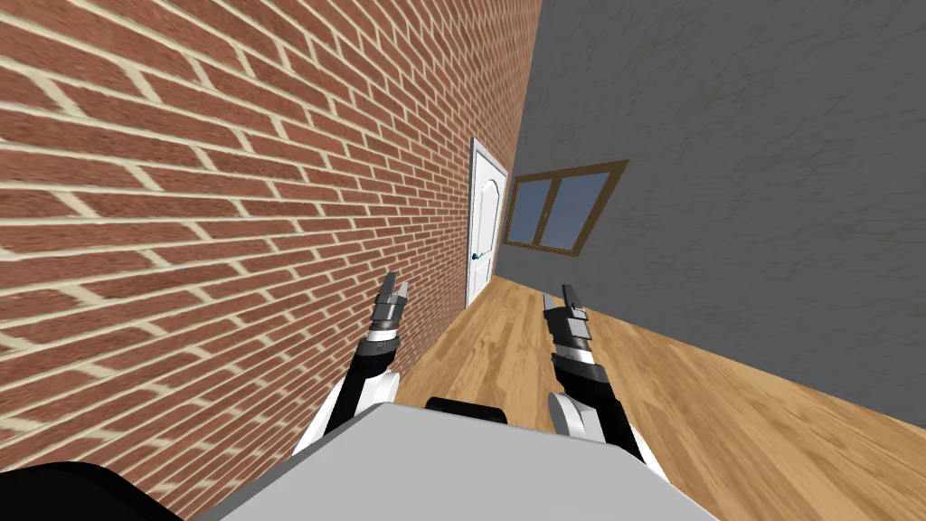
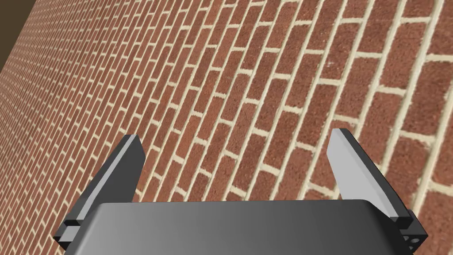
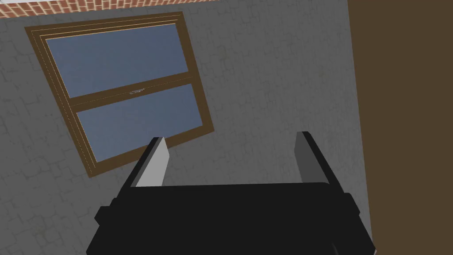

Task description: Pull the door open

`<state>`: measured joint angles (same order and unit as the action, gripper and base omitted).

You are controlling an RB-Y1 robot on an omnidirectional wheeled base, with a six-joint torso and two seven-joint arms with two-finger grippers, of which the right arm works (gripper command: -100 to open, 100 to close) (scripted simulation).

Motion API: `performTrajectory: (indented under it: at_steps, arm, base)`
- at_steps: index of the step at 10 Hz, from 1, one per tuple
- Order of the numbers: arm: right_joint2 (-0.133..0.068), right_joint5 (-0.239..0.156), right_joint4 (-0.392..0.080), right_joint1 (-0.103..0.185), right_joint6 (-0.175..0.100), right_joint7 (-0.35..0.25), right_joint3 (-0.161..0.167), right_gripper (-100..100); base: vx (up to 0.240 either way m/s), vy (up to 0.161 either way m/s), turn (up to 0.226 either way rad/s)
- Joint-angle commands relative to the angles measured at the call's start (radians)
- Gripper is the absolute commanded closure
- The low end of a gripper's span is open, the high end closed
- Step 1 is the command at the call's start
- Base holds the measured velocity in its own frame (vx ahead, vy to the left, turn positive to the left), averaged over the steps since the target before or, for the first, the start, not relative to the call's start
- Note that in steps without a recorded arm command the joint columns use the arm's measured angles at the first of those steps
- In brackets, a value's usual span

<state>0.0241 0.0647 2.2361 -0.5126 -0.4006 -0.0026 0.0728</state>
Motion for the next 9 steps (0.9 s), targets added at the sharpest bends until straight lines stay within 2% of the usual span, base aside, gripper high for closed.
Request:
performTrajectory:
  at_steps: [1,9]
  arm:
    - [-0.014,-0.007,-0.033,0.016,-0.006,-0.001,0.003,-100]
    - [-0.07,-0.044,-0.201,0.096,-0.039,-0.005,0.017,-100]
  base:
    - [0.085,-0.018,0.133]
    - [0.131,-0.075,0.138]
